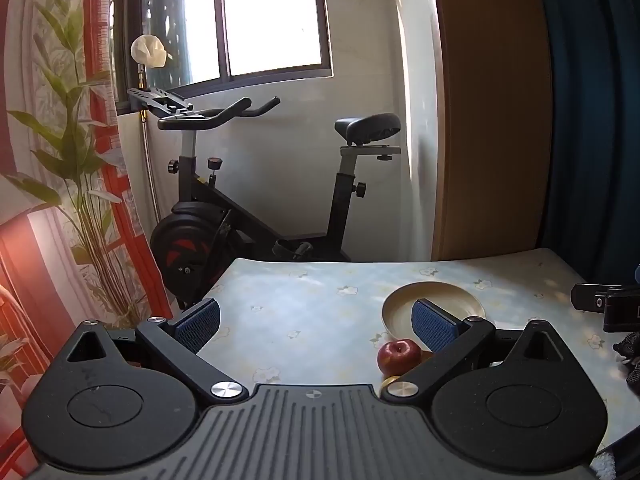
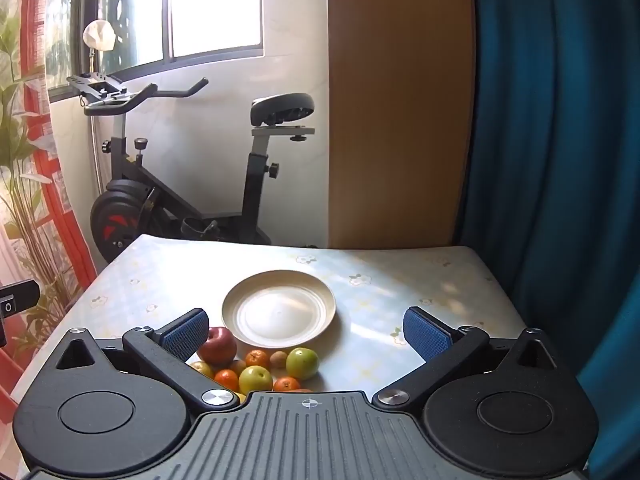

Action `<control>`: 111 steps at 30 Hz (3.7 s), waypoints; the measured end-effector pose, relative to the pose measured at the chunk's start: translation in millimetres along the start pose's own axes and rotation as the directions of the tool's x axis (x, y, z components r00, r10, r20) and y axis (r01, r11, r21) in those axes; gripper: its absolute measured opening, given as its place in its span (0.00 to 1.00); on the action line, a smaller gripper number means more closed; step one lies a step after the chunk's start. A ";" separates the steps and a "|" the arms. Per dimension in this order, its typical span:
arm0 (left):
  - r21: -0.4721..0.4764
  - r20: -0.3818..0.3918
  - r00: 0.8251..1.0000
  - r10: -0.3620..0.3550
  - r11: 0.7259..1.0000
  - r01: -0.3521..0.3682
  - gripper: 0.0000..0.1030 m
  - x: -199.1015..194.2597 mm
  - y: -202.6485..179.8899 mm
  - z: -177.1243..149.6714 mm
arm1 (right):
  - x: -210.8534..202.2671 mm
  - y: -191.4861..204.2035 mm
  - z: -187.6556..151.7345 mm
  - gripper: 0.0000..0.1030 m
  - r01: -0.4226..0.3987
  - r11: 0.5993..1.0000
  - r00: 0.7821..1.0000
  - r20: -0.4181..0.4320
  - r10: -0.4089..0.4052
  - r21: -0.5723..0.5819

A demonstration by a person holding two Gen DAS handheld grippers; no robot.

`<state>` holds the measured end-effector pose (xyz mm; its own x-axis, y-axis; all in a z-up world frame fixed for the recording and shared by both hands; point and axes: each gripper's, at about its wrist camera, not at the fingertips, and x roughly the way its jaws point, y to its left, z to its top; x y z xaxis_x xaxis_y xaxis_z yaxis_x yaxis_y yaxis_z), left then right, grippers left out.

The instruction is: Organize fruits

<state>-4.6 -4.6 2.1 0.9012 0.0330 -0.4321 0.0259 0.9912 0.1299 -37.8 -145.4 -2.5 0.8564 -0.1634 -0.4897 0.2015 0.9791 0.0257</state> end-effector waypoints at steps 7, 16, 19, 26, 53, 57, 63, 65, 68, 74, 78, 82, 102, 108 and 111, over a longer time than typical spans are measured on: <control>-0.001 0.011 1.000 0.005 1.000 -0.005 1.00 -1.3 0.3 -1.4 | -3.0 2.6 -1.9 1.00 0.006 1.000 1.000 0.013 -0.006 0.002; 0.011 0.015 1.000 0.006 1.000 -0.007 1.00 -1.2 -1.8 -2.6 | -4.1 2.6 -2.8 1.00 0.009 1.000 1.000 0.017 -0.009 0.001; 0.013 0.021 1.000 0.008 1.000 -0.008 1.00 -1.7 -2.2 -3.6 | -3.5 2.9 -3.5 1.00 0.009 1.000 1.000 0.018 -0.010 0.002; 0.015 0.023 1.000 0.010 1.000 -0.010 1.00 -2.9 -2.3 -4.5 | -4.0 1.8 -2.7 1.00 0.008 1.000 1.000 0.020 -0.008 0.001; 0.019 0.025 1.000 0.014 1.000 -0.015 1.00 -5.1 -2.6 -4.1 | -5.2 1.9 -3.5 1.00 0.009 1.000 1.000 0.022 -0.009 0.002; 0.019 0.025 1.000 0.014 1.000 -0.014 1.00 -5.1 -2.5 -4.0 | -5.0 1.8 -3.6 1.00 0.007 1.000 1.000 0.022 -0.007 0.002; 0.020 0.025 1.000 0.014 1.000 -0.015 1.00 -4.9 -2.8 -4.0 | -5.2 2.0 -3.7 1.00 0.008 1.000 1.000 0.023 -0.008 0.002; 0.019 0.025 1.000 0.014 1.000 -0.015 1.00 -5.0 -2.7 -4.0 | -5.1 1.8 -3.8 1.00 0.008 1.000 1.000 0.023 -0.008 0.002; 0.019 0.025 1.000 0.014 1.000 -0.015 1.00 -4.9 -2.8 -4.0 | -5.1 1.9 -3.8 1.00 0.007 1.000 1.000 0.023 -0.008 0.002; 0.021 0.021 1.000 0.011 1.000 -0.012 1.00 -3.9 -3.6 -4.7 | -4.8 3.5 -5.1 1.00 -0.001 1.000 1.000 0.025 0.000 0.004; 0.018 0.035 0.999 -0.001 1.000 0.000 1.00 -1.6 -2.8 -4.8 | -7.1 3.3 -7.4 1.00 -0.054 0.998 0.996 0.075 0.056 -0.019; 0.039 0.067 0.998 0.005 0.999 -0.007 1.00 10.1 -3.8 -2.7 | 1.8 -6.4 -6.7 1.00 -0.101 0.995 0.986 0.135 0.096 0.025; 0.008 0.102 0.989 -0.111 0.994 0.110 0.99 108.7 1.2 -28.2 | 118.6 -5.4 -46.9 1.00 0.025 1.000 0.991 0.133 -0.022 -0.014; 0.007 0.024 0.991 -0.132 0.991 0.132 0.99 137.5 7.0 -21.6 | 143.6 -13.8 -41.8 1.00 -0.040 0.999 0.998 0.049 0.040 0.009; 0.019 -0.016 0.990 -0.139 0.990 0.139 0.99 146.5 7.4 -18.5 | 154.3 -10.7 -39.4 1.00 -0.051 0.999 0.997 0.051 0.052 -0.019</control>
<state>119.6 9.9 -76.7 0.8817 -0.1028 -0.4604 0.1595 0.9835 0.0858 73.5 -176.3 -112.7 0.8887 -0.1182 -0.4429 0.1484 0.9883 0.0340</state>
